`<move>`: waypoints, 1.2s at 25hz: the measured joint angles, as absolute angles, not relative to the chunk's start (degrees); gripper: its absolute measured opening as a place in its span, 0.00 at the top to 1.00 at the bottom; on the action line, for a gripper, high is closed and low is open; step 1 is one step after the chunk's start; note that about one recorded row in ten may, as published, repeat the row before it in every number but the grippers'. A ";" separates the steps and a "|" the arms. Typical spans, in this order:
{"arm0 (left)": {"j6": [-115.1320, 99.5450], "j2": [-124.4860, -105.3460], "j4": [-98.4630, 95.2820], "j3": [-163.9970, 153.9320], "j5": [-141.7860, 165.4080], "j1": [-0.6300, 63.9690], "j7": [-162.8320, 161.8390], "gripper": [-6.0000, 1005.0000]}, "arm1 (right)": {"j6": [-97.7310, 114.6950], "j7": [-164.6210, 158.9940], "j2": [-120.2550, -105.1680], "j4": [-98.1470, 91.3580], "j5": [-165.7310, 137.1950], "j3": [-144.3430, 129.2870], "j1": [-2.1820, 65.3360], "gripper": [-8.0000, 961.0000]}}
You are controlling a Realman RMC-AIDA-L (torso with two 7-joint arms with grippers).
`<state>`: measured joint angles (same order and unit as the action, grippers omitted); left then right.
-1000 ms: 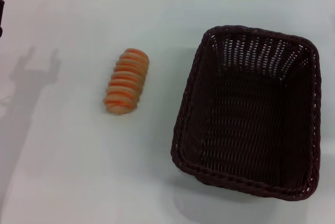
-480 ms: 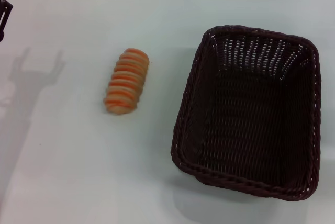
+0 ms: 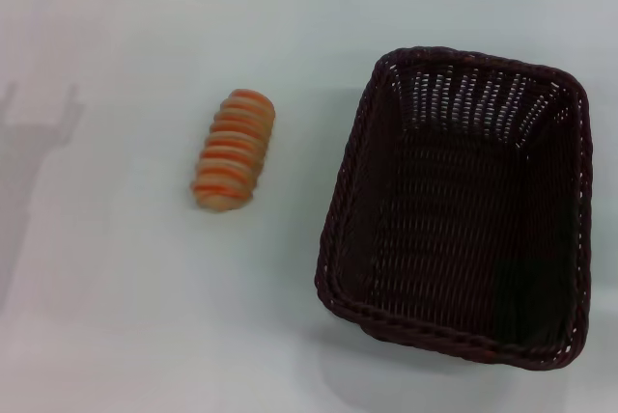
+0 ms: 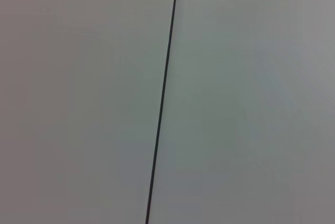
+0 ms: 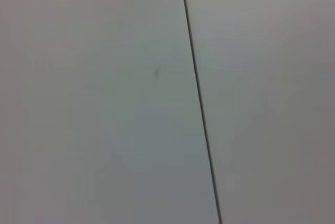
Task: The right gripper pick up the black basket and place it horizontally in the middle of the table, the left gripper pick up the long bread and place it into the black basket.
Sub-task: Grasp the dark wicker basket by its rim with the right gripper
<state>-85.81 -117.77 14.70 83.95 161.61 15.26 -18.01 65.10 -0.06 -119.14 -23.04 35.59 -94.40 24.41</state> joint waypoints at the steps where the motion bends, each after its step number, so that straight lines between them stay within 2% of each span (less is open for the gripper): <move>1: -85.80 -117.76 14.71 84.20 161.60 15.26 -18.01 0.16 | 63.86 -0.01 -119.00 -23.41 35.19 -94.40 24.39 0.14; 7: -84.52 -117.91 14.53 85.01 161.54 15.72 -18.02 0.16 | 51.45 5.60 -117.80 -30.18 33.50 -92.42 24.15 0.14; 13: -83.32 -117.99 14.84 85.04 161.59 16.49 -18.02 0.16 | 31.20 24.39 -119.17 -48.00 33.85 -86.61 19.97 0.14; 20: -82.41 -118.19 14.80 85.08 161.59 16.96 -18.01 0.16 | 7.28 26.07 -119.13 -67.81 33.64 -82.65 13.34 0.14; 25: -82.19 -118.15 14.82 85.08 161.79 16.95 -18.04 0.16 | -5.22 26.21 -118.96 -74.58 30.54 -80.69 12.28 0.14; 30: -82.51 -118.12 14.85 85.01 161.82 16.96 -18.04 0.16 | -9.19 26.25 -118.96 -75.28 27.72 -80.74 12.15 0.14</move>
<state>-82.51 -118.12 14.85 85.01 161.82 16.96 -18.04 -9.19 26.25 -118.96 -75.28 27.72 -80.74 12.15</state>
